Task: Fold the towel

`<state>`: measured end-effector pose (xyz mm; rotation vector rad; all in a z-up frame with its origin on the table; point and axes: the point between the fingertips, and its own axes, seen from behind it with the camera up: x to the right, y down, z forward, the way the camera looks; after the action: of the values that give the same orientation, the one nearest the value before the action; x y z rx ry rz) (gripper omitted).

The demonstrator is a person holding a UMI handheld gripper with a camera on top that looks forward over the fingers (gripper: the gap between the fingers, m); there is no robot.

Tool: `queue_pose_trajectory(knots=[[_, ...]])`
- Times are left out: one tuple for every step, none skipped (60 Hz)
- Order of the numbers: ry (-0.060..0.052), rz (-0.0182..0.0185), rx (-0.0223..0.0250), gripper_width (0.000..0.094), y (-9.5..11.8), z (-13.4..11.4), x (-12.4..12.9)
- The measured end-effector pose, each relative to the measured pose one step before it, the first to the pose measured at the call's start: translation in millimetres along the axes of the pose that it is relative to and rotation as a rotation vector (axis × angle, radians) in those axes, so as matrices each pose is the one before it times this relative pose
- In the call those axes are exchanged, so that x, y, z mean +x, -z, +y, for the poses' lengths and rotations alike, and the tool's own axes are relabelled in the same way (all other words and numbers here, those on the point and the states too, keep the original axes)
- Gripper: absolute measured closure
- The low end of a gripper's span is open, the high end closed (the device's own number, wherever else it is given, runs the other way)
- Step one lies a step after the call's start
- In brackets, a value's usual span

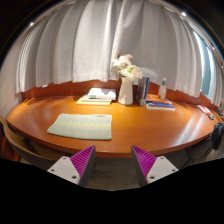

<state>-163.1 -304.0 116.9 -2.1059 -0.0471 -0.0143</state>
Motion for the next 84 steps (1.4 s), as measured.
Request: queue_pose_trajectory(knots=[[0.0032,-0.00913,-0.01064,0.0231,-6.69,3.28,-13.53],[0.0034,-0.01054,-0.00920,0.0231,-6.43,2.47,-13.47],[0.0034,-0.01168,-0.00802,0.0232,-6.89,1.62,-13.53],[0.0032,-0.01236,-0.00731,0.0230,-6.65,1.25,-13.40],[0.0036,-0.01296,-0.00665,0.0231,-6.86,1.25,-13.85],[0.0049,-0.01764,-0.01616,0.0230,-3.98,-2.77,-11.26],[0.0044,-0.00987,0.00316,0.0230,-10.57,3.86,-15.81],[0.0064,-0.01889,-0.01529,0.0229,-3.77,-2.73,-11.62],[0.0060,-0.01463,-0.00647,0.0228,-8.14,-0.19,-13.38],[0.0064,-0.01415,-0.00659,0.0228,-7.87,-0.78,-12.81],[0.0068,-0.01261,-0.00559,0.0227,-8.65,-1.11,-11.96],[0.0067,-0.01187,-0.00463,0.0227,-8.19,-1.43,-11.82],[0.0052,-0.01197,-0.00403,0.0227,-8.63,-1.91,-11.74],[0.0036,-0.01229,-0.00379,0.0227,-8.89,-2.39,-11.77],[0.0028,-0.01256,-0.00381,0.0227,-8.89,-2.75,-11.34],[0.0025,-0.01209,-0.00376,0.0226,-8.86,-3.12,-11.07],[0.0027,-0.01169,-0.00349,0.0227,-8.66,-2.78,-10.70],[0.0027,-0.01070,-0.00372,0.0229,-8.87,-2.92,-10.26],[0.0028,-0.00888,-0.00312,0.0229,-8.61,-2.91,-9.43],[0.0032,-0.00641,-0.00286,0.0227,-8.99,-3.15,-7.99],[0.0035,-0.00460,-0.00340,0.0228,-9.15,-2.56,-7.36],[0.0048,-0.00317,-0.00476,0.0227,-8.99,-2.28,-6.96],[0.0054,-0.00289,-0.00577,0.0229,-8.53,-1.77,-6.30],[0.0066,-0.00286,-0.00706,0.0228,-8.46,-1.18,-5.98],[0.0072,-0.00284,-0.00805,0.0230,-8.44,-1.25,-5.67],[0.0070,-0.00209,-0.00768,0.0232,-7.70,-0.83,-5.23],[0.0061,-0.00085,-0.00721,0.0235,-6.94,-1.31,-4.92],[0.0061,-0.00087,-0.00532,0.0236,-6.35,-1.51,-4.42],[0.0060,-0.00046,-0.00450,0.0238,-5.99,-1.07,-4.25],[0.0053,-0.00027,-0.00493,0.0240,-5.70,-0.91,-3.74],[0.0048,0.00001,-0.00557,0.0246,-5.64,-0.39,-2.79],[0.0049,0.00011,-0.00656,0.0253,-5.09,0.18,-2.82],[0.0055,0.00095,-0.00680,0.0259,-4.77,0.53,-2.16],[0.0059,0.00238,-0.00736,0.0263,-4.29,1.06,-1.28],[0.0051,0.00511,-0.00845,0.0273,-3.88,1.51,-0.57],[0.0064,0.00830,-0.00888,0.0286,-3.53,2.14,0.82],[0.0096,0.01051,-0.00423,0.0291,-0.44,-1.18,-0.09],[0.0043,0.00461,0.02313,0.0320,-1.31,-6.34,0.69],[0.0026,0.01611,0.00641,0.0367,-3.22,1.51,3.38],[0.0006,0.01271,-0.00163,0.0408,-0.85,0.47,2.58],[-0.0054,0.00077,0.00457,0.0436,-1.29,-0.74,0.37],[-0.0097,0.00047,-0.00019,0.0458,-0.59,0.39,0.42],[-0.0085,0.00484,0.00068,0.0499,-0.21,0.13,1.87],[-0.0043,0.00846,0.00019,0.0552,0.05,-0.41,2.38],[-0.0008,0.01081,0.00391,0.0620,-0.06,-0.52,3.05],[0.0039,0.01380,0.00042,0.0702,0.38,0.38,3.78],[0.0089,0.01350,0.00279,0.0783,0.45,0.00,3.74],[0.0137,0.00719,0.00125,0.0845,1.56,-0.18,4.27],[0.0134,0.00092,-0.00010,0.0848,0.73,0.97,-0.66],[0.0072,-0.00786,0.00299,0.0852,0.01,0.38,-0.80],[-0.0027,-0.00538,0.00111,0.0866,-0.42,0.67,-0.05],[-0.0063,-0.00303,-0.00269,0.0871,-0.44,0.65,0.86],[-0.0094,-0.00141,-0.00602,0.0871,-2.83,-4.18,2.29],[-0.0095,-0.00695,-0.00448,0.0890,-0.35,1.41,-0.55],[-0.0049,-0.00492,-0.00480,0.0894,0.09,-0.17,-0.07],[-0.0003,-0.00358,-0.00564,0.0896,0.84,0.07,0.73],[0.0022,-0.00052,-0.00408,0.0896,1.54,-1.09,1.78],[0.0067,0.00312,0.00003,0.0897,2.50,-3.10,2.96],[0.0086,0.00703,0.00453,0.0897,3.30,-4.51,3.84],[0.0062,0.00843,0.00609,0.0896,3.87,-4.94,4.82],[0.0043,0.00969,0.00765,0.0897,4.34,-5.90,5.30],[0.0033,0.00926,0.01153,0.0896,4.48,-7.04,5.74],[0.0016,0.00750,0.01486,0.0896,4.67,-8.27,6.18],[0.0005,0.00863,0.01177,0.0896,5.38,-7.43,8.03],[-0.0024,0.01011,0.01375,0.0896,4.61,-7.54,8.75],[-0.0030,0.01187,0.01373,0.0896,4.17,-7.82,9.47],[-0.0028,0.01256,0.01429,0.0896,4.21,-8.16,10.00],[-0.0035,0.01278,0.01394,0.0896,3.95,-7.54,10.93],[-0.0038,0.01473,0.01130,0.0896,3.53,-6.34,11.46],[-0.0046,0.01548,0.00897,0.0895,3.05,-5.47,12.07],[-0.0042,0.01565,0.00699,0.0896,2.50,-4.55,12.50],[-0.0034,0.02471,0.01067,0.0896,0.76,-3.14,8.59],[-0.0038,0.00389,-0.00069,0.0896,3.79,-4.77,15.12],[-0.0042,0.01172,0.00641,0.0896,2.18,-2.69,12.24],[-0.0047,0.01175,0.00735,0.0896,1.34,-2.39,12.09],[-0.0056,0.01129,0.00718,0.0895,1.15,-1.56,12.18],[-0.0060,0.01155,0.00528,0.0895,0.95,-0.27,11.85],[-0.0055,0.01024,0.00220,0.0896,0.37,1.05,11.65],[-0.0049,0.00954,-0.00122,0.0897,-0.27,2.76,11.14],[-0.0040,0.01590,0.00114,0.0896,0.18,5.71,7.58],[-0.0022,-0.00051,-0.00959,0.0897,-2.08,2.51,11.97],[-0.0025,0.00270,-0.00594,0.0897,-1.37,5.23,9.17],[-0.0031,0.00243,-0.00778,0.0897,-1.64,5.68,8.93],[-0.0039,0.00208,-0.00882,0.0897,-1.84,6.90,8.30]])
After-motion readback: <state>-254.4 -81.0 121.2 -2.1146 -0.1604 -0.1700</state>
